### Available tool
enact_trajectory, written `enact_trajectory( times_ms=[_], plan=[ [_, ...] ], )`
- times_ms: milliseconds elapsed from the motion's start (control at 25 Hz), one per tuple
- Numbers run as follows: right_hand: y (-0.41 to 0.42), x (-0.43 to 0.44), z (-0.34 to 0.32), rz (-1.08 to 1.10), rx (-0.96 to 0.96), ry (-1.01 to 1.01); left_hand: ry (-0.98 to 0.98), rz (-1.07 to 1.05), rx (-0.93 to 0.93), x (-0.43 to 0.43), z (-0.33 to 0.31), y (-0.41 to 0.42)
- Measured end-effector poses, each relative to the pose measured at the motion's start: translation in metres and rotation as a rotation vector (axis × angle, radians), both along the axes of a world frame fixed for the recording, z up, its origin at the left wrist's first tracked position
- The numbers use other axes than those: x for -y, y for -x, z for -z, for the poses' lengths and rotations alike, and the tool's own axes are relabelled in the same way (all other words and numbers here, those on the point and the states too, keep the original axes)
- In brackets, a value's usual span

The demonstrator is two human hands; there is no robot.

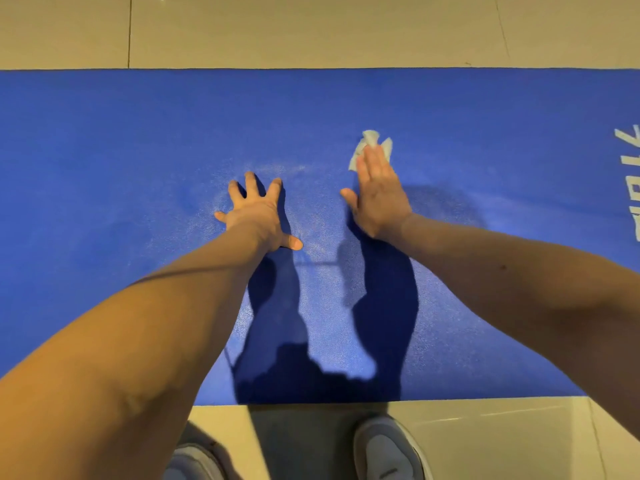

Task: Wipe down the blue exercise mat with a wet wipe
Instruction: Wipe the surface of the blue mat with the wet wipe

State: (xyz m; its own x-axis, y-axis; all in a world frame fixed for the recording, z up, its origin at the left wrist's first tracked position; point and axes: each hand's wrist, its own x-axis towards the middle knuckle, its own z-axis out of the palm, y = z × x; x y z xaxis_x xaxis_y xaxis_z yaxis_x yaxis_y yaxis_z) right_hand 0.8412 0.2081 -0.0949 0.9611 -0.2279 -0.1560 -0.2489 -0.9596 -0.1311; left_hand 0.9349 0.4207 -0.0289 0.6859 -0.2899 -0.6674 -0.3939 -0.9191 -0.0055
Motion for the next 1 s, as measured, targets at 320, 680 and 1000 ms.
enact_trajectory(
  times_ms=[320, 680, 1000],
  plan=[
    [-0.010, -0.057, -0.012, -0.199, 0.090, 0.111, 0.028, 0.014, 0.020, 0.000, 0.003, -0.002],
    [-0.001, -0.019, -0.015, -0.229, 0.284, -0.085, 0.030, 0.019, 0.032, 0.001, 0.003, -0.002],
    [0.002, -0.044, -0.007, -0.149, 0.129, -0.024, 0.029, 0.012, 0.023, 0.001, 0.003, -0.002]
  ],
)
